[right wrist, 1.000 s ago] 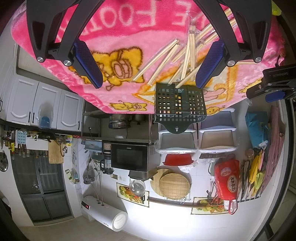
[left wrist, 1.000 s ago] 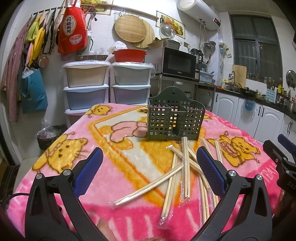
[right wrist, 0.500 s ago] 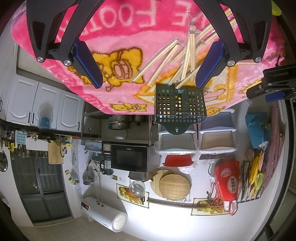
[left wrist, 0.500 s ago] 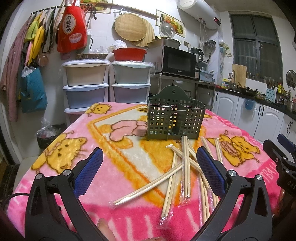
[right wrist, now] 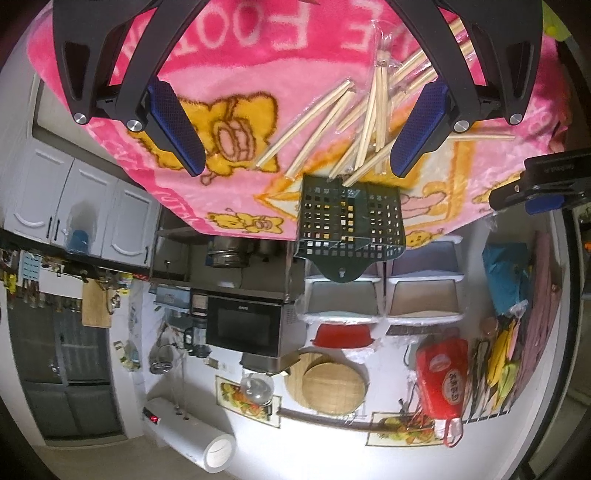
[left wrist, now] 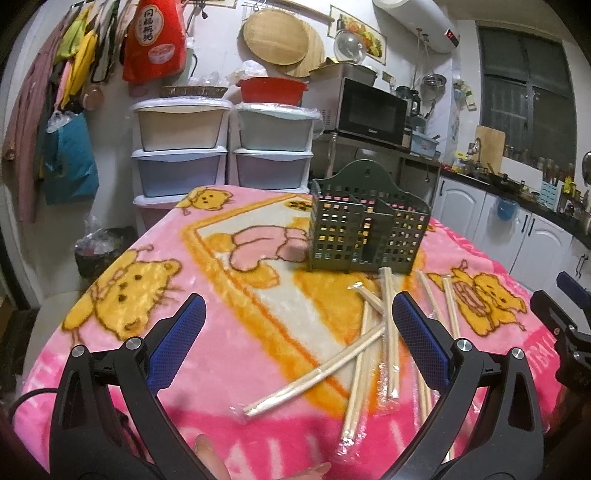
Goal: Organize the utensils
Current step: 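Move the left tool toward the wrapped chopsticks while the right tool approaches them too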
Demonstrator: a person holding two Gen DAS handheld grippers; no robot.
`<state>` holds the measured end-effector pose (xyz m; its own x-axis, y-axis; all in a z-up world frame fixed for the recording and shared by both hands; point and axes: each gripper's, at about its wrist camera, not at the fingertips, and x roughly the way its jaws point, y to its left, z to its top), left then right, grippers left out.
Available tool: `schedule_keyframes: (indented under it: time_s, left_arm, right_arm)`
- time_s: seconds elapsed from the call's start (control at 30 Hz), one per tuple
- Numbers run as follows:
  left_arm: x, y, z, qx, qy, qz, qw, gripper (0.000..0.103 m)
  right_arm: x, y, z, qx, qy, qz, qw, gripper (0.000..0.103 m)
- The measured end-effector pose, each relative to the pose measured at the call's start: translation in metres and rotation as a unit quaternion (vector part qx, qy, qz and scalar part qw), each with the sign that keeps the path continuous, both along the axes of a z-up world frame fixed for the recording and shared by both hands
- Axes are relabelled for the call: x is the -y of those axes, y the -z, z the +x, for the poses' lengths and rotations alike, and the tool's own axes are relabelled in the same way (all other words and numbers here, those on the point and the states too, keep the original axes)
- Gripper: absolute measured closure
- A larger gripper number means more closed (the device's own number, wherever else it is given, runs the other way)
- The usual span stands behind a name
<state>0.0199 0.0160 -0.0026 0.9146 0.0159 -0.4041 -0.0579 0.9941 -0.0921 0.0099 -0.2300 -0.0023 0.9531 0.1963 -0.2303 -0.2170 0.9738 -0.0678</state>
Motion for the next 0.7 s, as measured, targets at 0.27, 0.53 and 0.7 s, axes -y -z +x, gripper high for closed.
schedule_keyframes:
  time_s: [0.27,0.53,0.7]
  left_arm:
    - [-0.013,-0.010,0.024,-0.035,0.000,-0.005,0.9994,0.009]
    - [0.003,-0.027,0.055,-0.049,0.041,-0.002,0.9979,0.009]
    - [0.020,-0.031,0.076,-0.057,0.065,0.006,0.9962,0.009]
  right_arm:
    - [-0.006,-0.015,0.027,-0.031,-0.031,-0.012,0.999,0.006]
    - [-0.002,-0.024,0.073,-0.101,-0.029,-0.015,0.994,0.006]
    - [0.005,-0.021,0.102,-0.139,-0.023,-0.019,0.990,0.006]
